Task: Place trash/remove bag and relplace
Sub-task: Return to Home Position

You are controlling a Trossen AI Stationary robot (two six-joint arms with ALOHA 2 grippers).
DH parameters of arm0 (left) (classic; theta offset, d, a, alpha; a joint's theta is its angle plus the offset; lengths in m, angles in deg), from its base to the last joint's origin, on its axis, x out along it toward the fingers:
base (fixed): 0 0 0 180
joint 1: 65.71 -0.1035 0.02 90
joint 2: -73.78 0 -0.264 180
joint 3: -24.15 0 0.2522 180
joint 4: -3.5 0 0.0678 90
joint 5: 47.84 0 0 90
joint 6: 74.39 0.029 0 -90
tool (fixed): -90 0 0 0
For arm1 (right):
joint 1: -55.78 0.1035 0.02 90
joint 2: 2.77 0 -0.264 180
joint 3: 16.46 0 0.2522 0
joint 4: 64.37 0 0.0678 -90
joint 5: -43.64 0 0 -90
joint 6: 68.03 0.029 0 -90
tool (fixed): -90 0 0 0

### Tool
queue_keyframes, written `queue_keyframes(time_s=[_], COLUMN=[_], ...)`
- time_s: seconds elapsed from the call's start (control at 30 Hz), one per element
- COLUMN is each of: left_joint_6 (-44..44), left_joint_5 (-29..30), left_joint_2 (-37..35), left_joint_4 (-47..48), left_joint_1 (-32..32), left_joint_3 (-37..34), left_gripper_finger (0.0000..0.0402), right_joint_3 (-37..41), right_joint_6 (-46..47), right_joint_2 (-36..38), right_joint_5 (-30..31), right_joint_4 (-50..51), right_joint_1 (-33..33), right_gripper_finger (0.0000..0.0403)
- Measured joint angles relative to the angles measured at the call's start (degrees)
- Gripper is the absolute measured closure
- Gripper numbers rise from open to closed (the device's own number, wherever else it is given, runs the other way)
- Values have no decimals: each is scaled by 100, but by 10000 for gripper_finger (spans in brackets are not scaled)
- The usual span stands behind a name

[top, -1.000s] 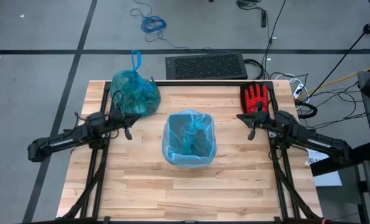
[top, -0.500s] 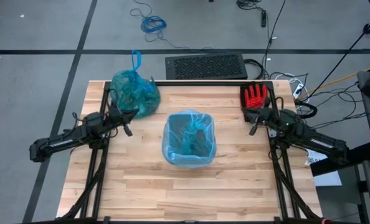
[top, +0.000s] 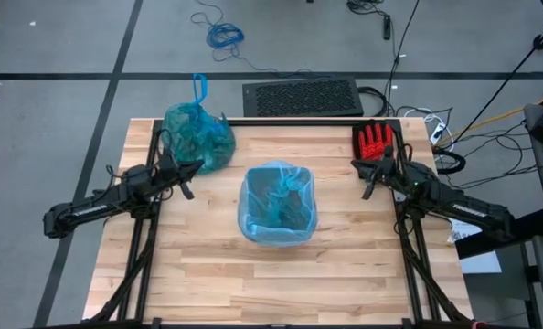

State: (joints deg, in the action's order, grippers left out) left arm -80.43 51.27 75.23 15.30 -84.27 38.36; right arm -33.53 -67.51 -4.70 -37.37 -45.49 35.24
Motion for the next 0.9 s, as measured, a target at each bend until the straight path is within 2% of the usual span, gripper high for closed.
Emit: queue_keyframes(time_s=[0.3,0.9], left_joint_6=[48,48], left_joint_5=[0,0], left_joint_2=[1,0], left_joint_4=[-7,-8], left_joint_1=[0,0], left_joint_3=[0,0], left_gripper_finger=[402,402], right_joint_3=[0,0], right_joint_6=[972,933], right_joint_2=[-29,-29], right_joint_5=[-8,-8], right_joint_4=[-14,-12], right_joint_1=[2,2], right_gripper_finger=[403,403])
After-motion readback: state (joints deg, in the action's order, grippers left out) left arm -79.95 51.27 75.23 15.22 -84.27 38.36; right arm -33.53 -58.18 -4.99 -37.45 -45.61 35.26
